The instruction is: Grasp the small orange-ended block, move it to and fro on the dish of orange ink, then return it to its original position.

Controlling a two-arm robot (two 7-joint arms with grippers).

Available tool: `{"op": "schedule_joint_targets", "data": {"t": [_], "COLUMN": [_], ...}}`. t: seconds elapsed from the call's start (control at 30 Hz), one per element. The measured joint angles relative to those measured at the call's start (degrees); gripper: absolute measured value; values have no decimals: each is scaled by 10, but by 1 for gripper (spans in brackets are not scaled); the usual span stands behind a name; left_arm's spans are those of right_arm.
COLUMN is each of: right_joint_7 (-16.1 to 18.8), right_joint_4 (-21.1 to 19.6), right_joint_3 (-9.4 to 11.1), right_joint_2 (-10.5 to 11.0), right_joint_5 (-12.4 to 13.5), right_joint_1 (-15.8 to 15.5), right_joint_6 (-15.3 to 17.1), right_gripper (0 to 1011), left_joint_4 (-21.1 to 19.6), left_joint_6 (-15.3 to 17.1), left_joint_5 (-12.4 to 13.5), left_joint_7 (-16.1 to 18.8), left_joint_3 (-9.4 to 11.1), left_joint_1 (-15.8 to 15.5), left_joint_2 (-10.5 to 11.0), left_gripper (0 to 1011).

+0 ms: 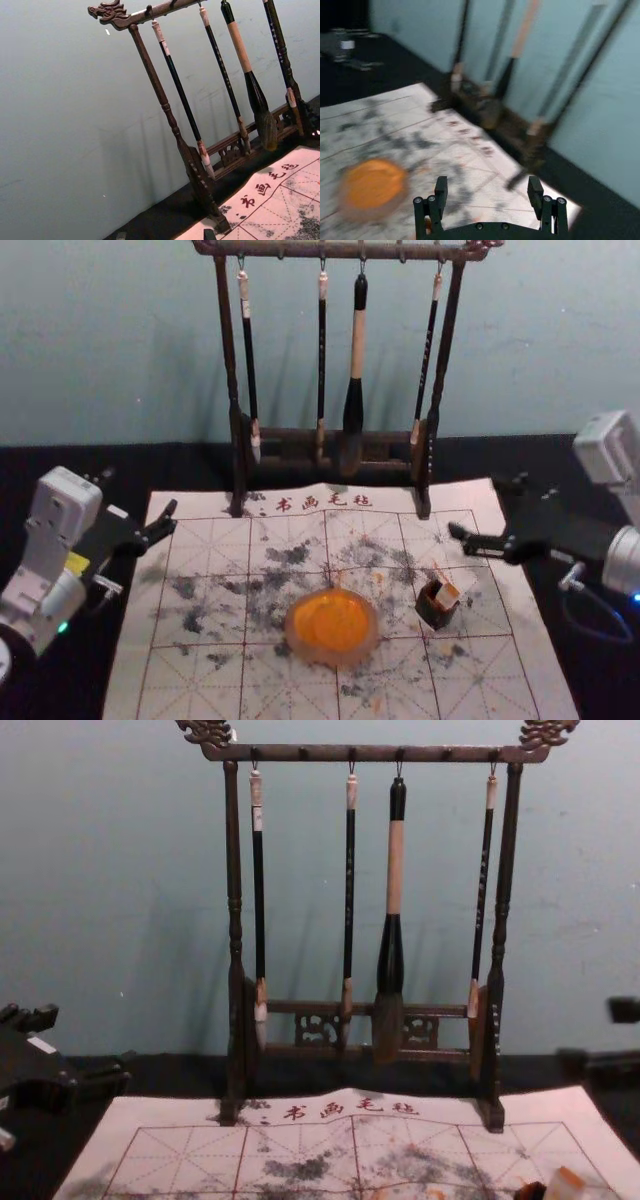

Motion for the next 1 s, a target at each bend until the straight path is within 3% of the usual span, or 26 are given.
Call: {"op": "schedule_joint_targets", "data": {"t": [0.13, 0.23, 0.37, 0.57, 1.0], "right_joint_7": [-51, -100, -125, -136, -134], "right_joint_4": [-4, 3, 21, 39, 37], "right_joint_3": [19, 30, 34, 38, 37], "right_joint_2": [-5, -11, -16, -24, -22], "right_joint_5": [-21, -50, -72, -90, -88], "right_joint_1": [-27, -57, -81, -95, -93], "right_joint_6": [-14, -28, -38, -40, -40], "right_gripper": [1003, 1003, 1003, 1003, 1002], "left_joint_4": [0, 0, 0, 0, 0], "left_joint_6": [0, 0, 0, 0, 0], "left_joint_5": [0, 0, 0, 0, 0], "left_joint_7": [0, 0, 0, 0, 0], "left_joint_3": [0, 0, 0, 0, 0], "left_joint_1": [0, 0, 0, 0, 0], "left_joint_2": [0, 0, 0, 0, 0], "left_gripper": [1001, 1001, 1001, 1001, 1001]}}
